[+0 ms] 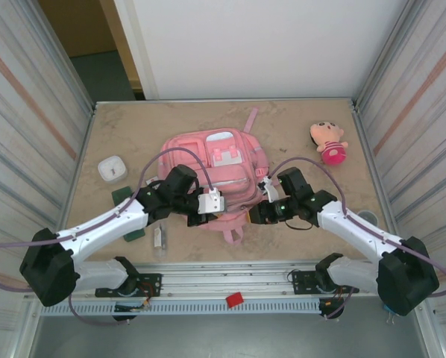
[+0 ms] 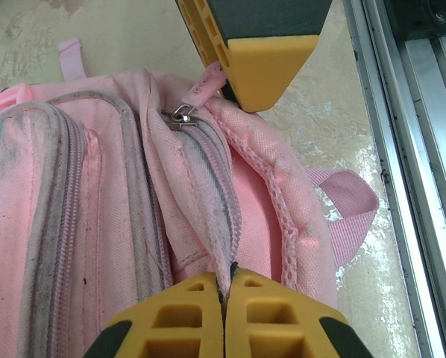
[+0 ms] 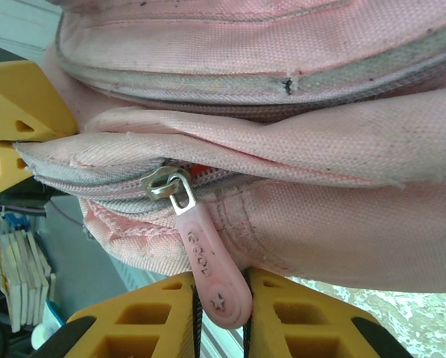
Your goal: Pack the student bag
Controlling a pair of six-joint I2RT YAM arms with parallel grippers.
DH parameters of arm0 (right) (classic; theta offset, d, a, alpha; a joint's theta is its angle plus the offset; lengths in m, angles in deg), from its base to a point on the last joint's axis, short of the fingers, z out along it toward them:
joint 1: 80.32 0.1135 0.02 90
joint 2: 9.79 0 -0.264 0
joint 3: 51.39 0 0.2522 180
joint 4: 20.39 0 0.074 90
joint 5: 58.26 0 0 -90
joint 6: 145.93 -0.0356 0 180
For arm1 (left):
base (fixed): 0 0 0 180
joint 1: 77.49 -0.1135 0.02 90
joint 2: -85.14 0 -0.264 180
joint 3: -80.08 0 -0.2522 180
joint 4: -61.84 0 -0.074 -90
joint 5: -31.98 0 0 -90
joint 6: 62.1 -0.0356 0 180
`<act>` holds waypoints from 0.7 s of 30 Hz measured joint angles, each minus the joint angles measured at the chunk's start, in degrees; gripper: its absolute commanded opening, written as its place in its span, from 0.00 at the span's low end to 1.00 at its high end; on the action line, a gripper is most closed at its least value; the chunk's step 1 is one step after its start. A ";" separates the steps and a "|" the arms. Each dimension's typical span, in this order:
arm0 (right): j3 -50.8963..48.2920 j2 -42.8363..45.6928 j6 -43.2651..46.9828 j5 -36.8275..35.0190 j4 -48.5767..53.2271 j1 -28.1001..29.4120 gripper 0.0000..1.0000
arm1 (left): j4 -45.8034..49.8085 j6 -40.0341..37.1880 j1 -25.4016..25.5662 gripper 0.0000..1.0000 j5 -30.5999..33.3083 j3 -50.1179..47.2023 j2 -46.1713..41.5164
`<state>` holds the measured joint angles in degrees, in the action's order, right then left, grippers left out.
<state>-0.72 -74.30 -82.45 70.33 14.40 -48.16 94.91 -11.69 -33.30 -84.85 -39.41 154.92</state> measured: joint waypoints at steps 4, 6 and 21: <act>0.04 0.59 0.55 0.13 0.17 -0.90 0.00 | -0.15 -0.04 0.00 0.00 0.04 -0.02 -0.11; 0.07 1.09 0.81 0.37 0.50 -1.97 0.00 | -0.50 -0.04 -0.15 0.00 0.07 -0.24 -0.15; 2.36 1.22 7.06 3.74 6.25 -11.89 0.33 | 0.28 -0.94 -1.14 0.01 1.51 -2.56 -1.84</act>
<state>1.64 -73.07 -75.39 74.07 20.66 -60.05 95.20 -12.63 -34.44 -83.34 -41.97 153.08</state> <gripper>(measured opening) 0.205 0.061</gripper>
